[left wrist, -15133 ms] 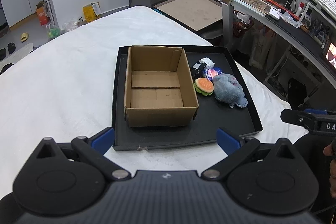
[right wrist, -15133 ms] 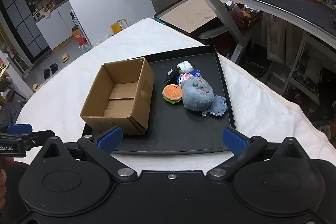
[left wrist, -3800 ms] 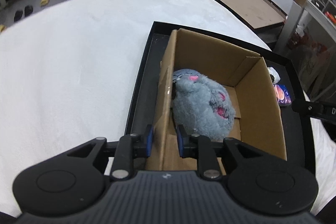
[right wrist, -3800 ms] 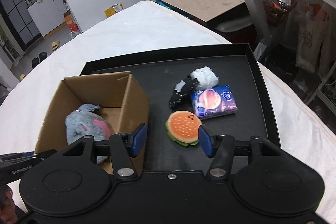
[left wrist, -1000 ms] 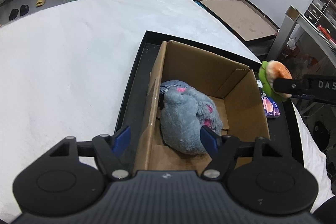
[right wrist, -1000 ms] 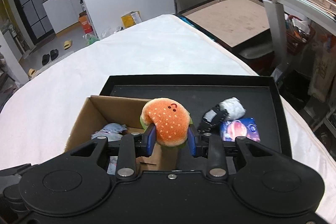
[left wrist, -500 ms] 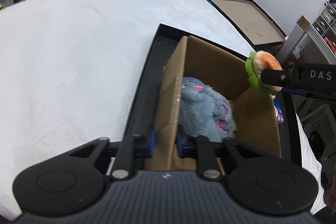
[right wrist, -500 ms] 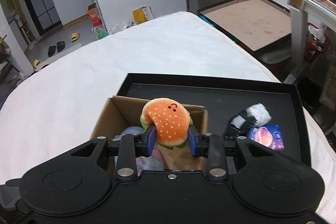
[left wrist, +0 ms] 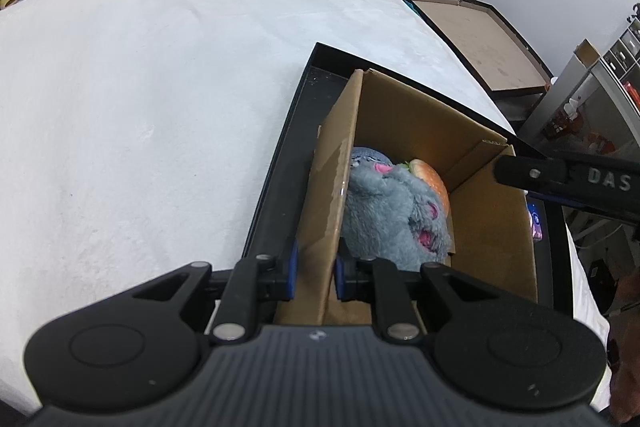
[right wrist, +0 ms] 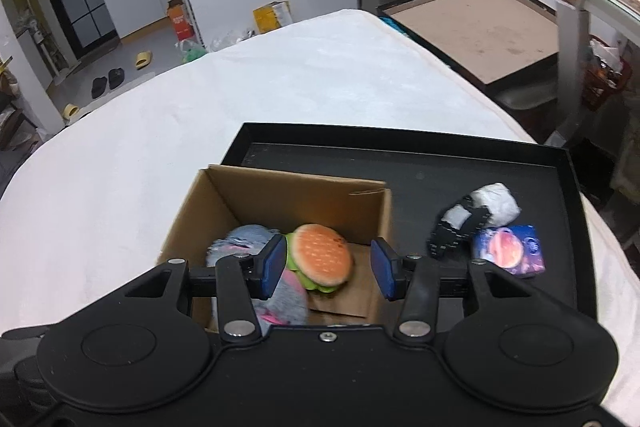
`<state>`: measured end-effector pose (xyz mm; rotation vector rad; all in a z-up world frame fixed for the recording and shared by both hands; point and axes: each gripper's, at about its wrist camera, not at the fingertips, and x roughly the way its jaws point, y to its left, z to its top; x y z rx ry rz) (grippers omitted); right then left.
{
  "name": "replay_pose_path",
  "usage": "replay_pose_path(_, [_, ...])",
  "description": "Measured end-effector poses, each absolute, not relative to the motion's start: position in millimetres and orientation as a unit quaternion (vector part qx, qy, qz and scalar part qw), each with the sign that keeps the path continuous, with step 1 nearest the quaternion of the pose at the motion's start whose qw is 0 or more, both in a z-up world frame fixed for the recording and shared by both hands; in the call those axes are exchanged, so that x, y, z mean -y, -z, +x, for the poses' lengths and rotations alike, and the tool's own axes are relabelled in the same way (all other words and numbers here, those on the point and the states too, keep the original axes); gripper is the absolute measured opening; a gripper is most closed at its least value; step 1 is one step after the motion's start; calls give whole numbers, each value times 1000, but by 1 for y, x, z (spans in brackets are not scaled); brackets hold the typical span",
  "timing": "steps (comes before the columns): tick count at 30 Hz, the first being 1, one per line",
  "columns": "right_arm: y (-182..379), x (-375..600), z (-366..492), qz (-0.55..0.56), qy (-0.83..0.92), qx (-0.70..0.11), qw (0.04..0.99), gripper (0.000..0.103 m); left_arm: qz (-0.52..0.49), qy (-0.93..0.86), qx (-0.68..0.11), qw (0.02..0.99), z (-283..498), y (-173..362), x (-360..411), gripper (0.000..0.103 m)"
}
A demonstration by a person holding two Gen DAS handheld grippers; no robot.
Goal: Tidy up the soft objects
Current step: 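Carry the hamburger plush into the box and open the right gripper, then withdraw the right gripper from the box toward the tissue pack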
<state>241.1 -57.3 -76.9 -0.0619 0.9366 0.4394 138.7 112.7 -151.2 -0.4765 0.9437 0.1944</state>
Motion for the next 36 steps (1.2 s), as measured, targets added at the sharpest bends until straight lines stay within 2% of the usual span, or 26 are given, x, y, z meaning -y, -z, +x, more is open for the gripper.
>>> replay_pose_path(8, [71, 90, 239, -29, -193, -433, 880, 51, -205, -96, -453, 862, 142, 144, -104, 21])
replay_pose_path(10, [74, 98, 240, -29, -188, -434, 881, 52, -202, -91, -454, 863, 143, 142, -102, 25])
replay_pose_path(11, [75, 101, 241, -29, -185, -435, 881, 53, -199, -89, -455, 863, 143, 141, -100, 30])
replay_pose_path(15, [82, 117, 245, -23, -176, -435, 883, 61, -186, -88, -452, 868, 144, 135, -95, 50])
replay_pose_path(19, [85, 131, 250, -25, -166, -430, 887, 70, -177, -90, -448, 872, 145, 130, -88, 52])
replay_pose_path(23, [89, 144, 260, -25, -156, -427, 890, 74, -169, -92, -453, 871, 149, 128, -81, 52])
replay_pose_path(26, [94, 151, 266, -32, -147, -421, 894, 83, -166, -96, -457, 869, 152, 127, -77, 53])
replay_pose_path(28, [97, 155, 270, -36, -145, -420, 895, 94, -162, -96, -459, 868, 153, 126, -74, 54])
replay_pose_path(29, [100, 157, 273, -37, -144, -421, 895, 95, -157, -97, -461, 868, 154, 126, -72, 54])
replay_pose_path(31, [104, 159, 277, -38, -144, -424, 893, 97, -150, -100, -464, 867, 156, 126, -70, 60])
replay_pose_path(33, [110, 160, 282, -40, -145, -429, 891, 101, -149, -101, -466, 866, 157, 127, -69, 71])
replay_pose_path(36, [119, 164, 285, -35, -150, -431, 889, 103, -148, -106, -468, 865, 160, 127, -68, 74])
